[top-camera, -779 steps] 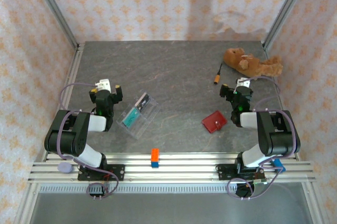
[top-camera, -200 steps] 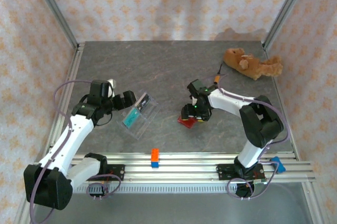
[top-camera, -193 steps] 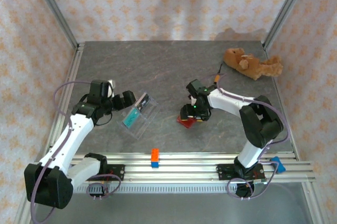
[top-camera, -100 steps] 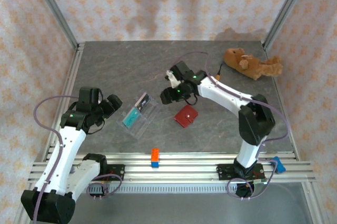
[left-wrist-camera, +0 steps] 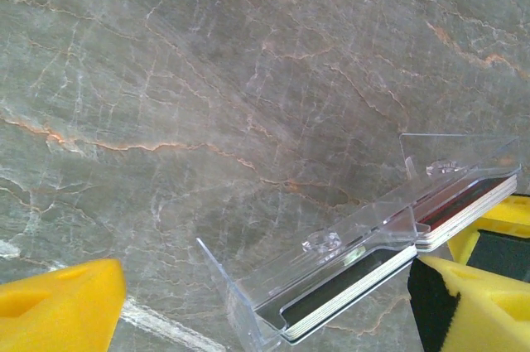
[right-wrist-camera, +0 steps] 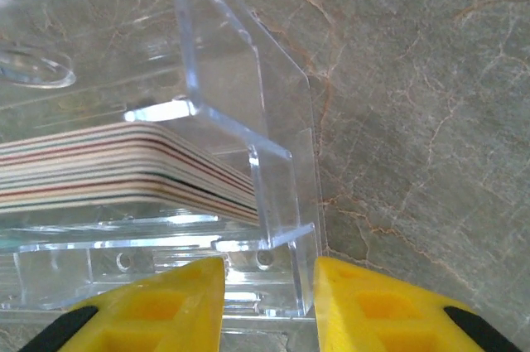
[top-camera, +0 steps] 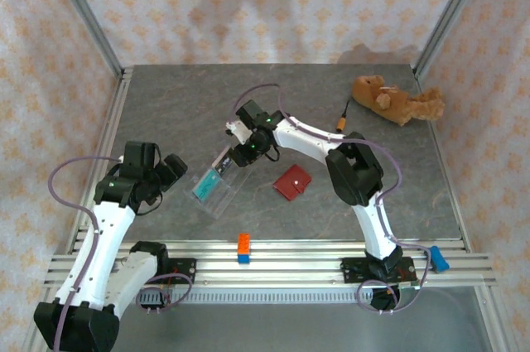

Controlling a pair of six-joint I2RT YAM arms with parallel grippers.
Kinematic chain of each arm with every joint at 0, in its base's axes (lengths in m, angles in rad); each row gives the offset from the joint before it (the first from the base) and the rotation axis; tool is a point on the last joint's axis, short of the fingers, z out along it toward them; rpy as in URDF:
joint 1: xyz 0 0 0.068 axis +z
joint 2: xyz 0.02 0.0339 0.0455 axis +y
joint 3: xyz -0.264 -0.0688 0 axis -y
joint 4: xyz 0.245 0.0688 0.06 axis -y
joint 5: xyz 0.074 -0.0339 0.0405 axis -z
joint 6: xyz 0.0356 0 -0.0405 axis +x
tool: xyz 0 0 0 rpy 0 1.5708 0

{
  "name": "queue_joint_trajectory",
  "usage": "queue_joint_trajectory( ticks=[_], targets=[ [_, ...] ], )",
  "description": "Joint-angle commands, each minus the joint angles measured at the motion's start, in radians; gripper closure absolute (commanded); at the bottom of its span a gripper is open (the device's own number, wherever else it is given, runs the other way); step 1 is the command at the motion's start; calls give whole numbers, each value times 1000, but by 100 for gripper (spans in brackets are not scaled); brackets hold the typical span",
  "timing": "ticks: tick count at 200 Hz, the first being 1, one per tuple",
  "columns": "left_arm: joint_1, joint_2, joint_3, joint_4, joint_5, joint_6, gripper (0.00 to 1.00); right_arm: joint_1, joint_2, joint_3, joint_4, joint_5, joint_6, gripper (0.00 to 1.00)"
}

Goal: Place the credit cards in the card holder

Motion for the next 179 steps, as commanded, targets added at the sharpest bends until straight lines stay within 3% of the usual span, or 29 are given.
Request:
queue_joint_trajectory(
  ticks=[1,55,116,149,179],
  targets=[
    [10,-22,-6,-44,-43,11,10,-3,-5,-14,66,9,-43,67],
    [11,-29,-28,-46,-37,20,10,-3,24,-1,35,51,-80,86],
    [10,-35,-45,-28,-21,16,10,-3,-5,-63,85,115,-45,98],
    [10,-34,-56,-17,-16,16,10,-3,-46,-125,163,203,12,100],
    [11,-26,-57,-5,4,19,10,-16,-56,-126,197,406,130,100]
  ],
)
